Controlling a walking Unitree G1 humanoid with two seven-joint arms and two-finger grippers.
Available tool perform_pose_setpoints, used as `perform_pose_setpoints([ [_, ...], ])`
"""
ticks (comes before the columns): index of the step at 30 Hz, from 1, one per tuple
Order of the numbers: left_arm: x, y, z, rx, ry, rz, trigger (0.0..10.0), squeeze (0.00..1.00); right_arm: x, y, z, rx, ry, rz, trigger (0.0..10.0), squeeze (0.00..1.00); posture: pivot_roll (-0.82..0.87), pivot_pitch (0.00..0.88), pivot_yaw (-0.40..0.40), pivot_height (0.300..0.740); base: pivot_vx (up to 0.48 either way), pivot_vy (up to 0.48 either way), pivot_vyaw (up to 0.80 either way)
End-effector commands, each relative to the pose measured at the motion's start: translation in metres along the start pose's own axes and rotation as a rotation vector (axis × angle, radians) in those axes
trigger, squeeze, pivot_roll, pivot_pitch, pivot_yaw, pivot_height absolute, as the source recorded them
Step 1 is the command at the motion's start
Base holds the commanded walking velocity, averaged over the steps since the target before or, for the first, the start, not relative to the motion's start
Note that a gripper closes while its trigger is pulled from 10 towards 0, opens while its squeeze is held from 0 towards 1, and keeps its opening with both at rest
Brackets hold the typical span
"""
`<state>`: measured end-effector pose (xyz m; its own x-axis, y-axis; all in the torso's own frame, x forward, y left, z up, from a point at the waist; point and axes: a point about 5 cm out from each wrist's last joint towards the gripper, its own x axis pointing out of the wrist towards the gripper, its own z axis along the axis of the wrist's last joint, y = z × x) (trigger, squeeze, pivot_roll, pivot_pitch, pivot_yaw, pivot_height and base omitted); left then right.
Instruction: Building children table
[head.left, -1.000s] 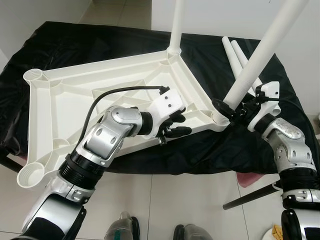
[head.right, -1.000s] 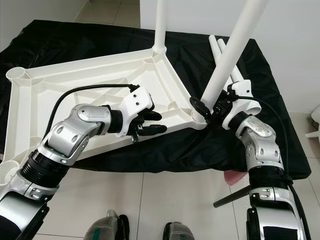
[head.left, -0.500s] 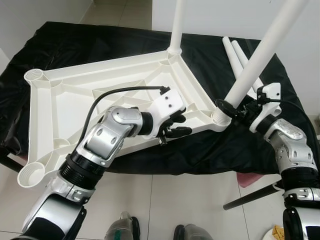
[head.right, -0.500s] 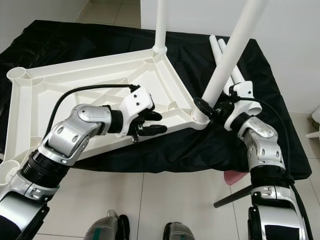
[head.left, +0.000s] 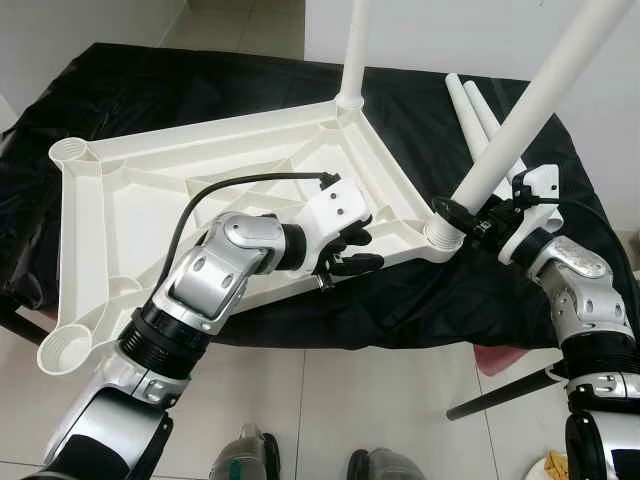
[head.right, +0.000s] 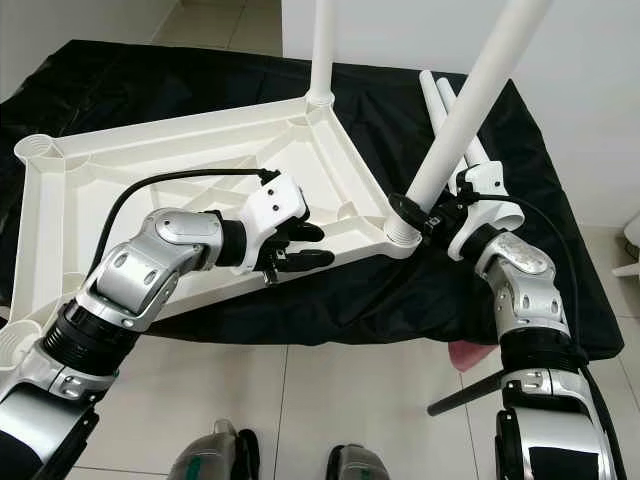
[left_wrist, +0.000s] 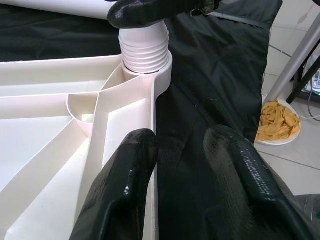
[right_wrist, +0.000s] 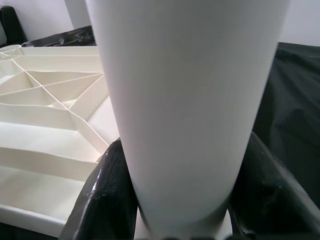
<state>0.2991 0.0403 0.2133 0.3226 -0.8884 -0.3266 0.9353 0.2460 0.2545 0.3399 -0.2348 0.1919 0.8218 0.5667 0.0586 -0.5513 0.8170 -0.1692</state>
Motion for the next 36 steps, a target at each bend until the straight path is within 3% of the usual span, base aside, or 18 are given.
perform_pose_setpoints([
  [1,0.000,-0.002,0.003,0.019,-0.007,0.003,10.0,0.00,-0.001,-0.002,-0.004,-0.003,0.026,-0.013,10.0,0.00,0.00,0.096,0.019,0.740,0.000,0.000,0.00],
  [17,-0.003,-0.002,0.002,0.014,-0.006,0.009,10.0,0.00,-0.009,0.014,-0.030,0.097,0.021,-0.157,10.0,0.00,0.00,0.113,0.016,0.740,0.000,0.000,0.00],
  [36,-0.003,-0.002,0.002,0.010,-0.007,0.018,10.0,0.00,0.002,0.023,-0.025,0.123,0.022,-0.251,10.0,0.00,0.00,0.124,0.011,0.740,0.000,0.000,0.00],
])
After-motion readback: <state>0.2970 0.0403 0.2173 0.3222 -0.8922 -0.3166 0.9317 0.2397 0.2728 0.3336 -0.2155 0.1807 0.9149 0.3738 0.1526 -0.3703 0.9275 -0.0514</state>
